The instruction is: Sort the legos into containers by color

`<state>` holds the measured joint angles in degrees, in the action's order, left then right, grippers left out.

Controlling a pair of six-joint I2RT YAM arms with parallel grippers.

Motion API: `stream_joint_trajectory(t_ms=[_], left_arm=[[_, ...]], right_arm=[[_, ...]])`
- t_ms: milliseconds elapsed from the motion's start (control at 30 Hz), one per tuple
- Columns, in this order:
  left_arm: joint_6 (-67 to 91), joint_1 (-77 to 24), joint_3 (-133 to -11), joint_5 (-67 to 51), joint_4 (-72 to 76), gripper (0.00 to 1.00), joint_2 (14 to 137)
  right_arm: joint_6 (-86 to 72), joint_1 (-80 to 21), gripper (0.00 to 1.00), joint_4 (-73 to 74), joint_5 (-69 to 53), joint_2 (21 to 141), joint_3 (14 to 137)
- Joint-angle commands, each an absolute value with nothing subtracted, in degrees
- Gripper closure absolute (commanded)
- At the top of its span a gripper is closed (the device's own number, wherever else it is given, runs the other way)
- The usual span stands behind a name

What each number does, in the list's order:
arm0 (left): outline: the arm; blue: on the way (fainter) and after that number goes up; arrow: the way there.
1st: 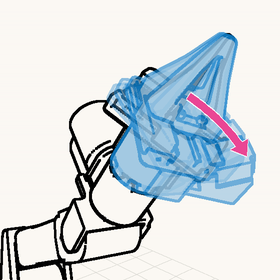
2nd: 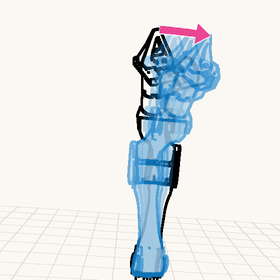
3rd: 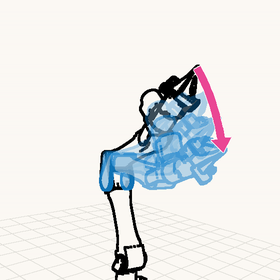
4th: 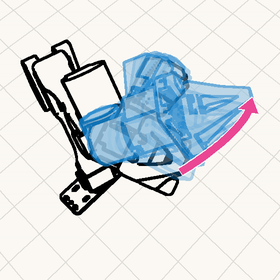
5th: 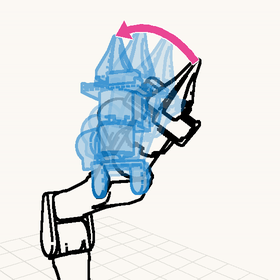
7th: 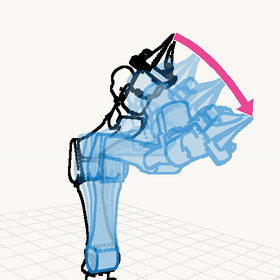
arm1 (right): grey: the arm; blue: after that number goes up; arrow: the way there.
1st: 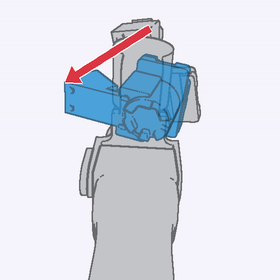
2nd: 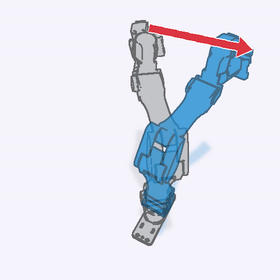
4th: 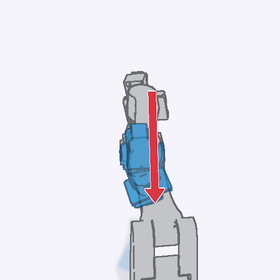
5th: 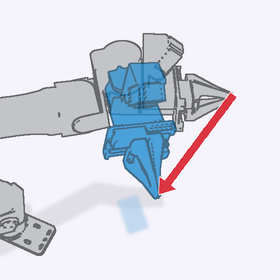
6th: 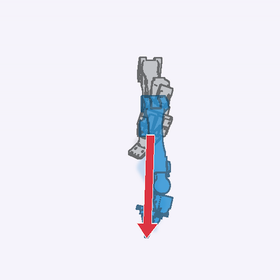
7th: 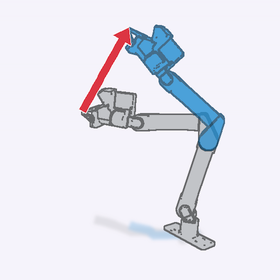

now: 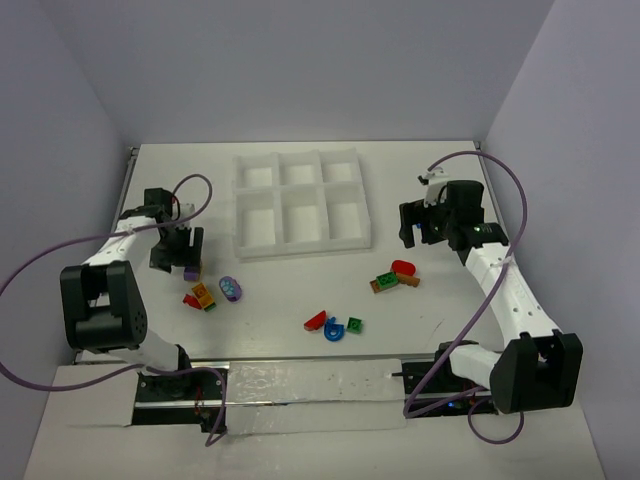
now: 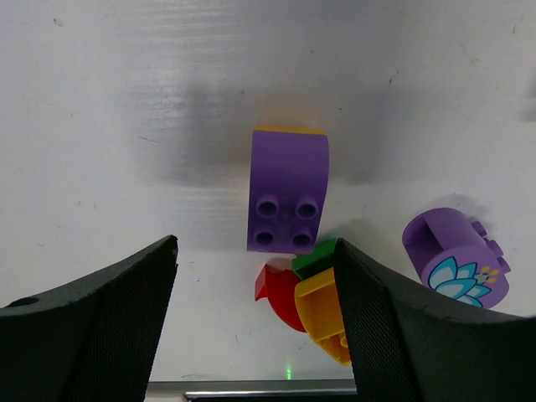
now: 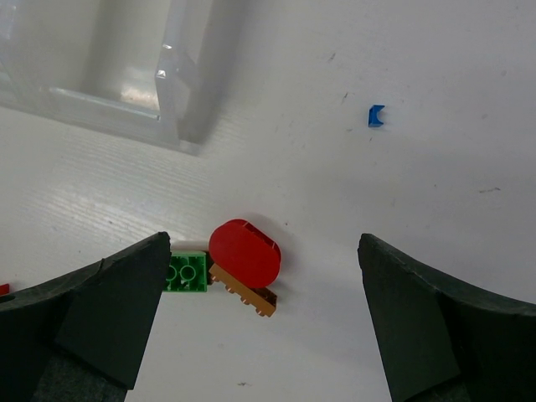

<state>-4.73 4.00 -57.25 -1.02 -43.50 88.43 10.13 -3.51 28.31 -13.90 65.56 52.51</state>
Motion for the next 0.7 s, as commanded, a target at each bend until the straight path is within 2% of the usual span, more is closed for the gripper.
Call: stream_joint_trajectory(t_ms=[0, 233, 567, 667], left_arm=[[-3.6, 2.97, -58.45, -0.28, -40.5, 0.23, 89.84], [-3.39, 2.11, -58.45, -0.26, -40.17, 0.33, 91.26], [-3.24, 1.83, -58.89, -0.27, -40.42, 0.53, 91.67], [-3.34, 1.75, -58.89, -0.71, -40.35, 0.54, 91.68]], right_arm=[[10.28, -3.87, 0.0, 26.81, -14.24, 66.36, 54.4], [10.43, -3.81, 0.0, 26.69, -13.97, 66.69, 54.49], [10.37, -3.87, 0.0, 26.74, -13.97, 66.8, 54.42], [10.46, -3.86, 0.0, 26.98, -14.15, 66.89, 54.58]])
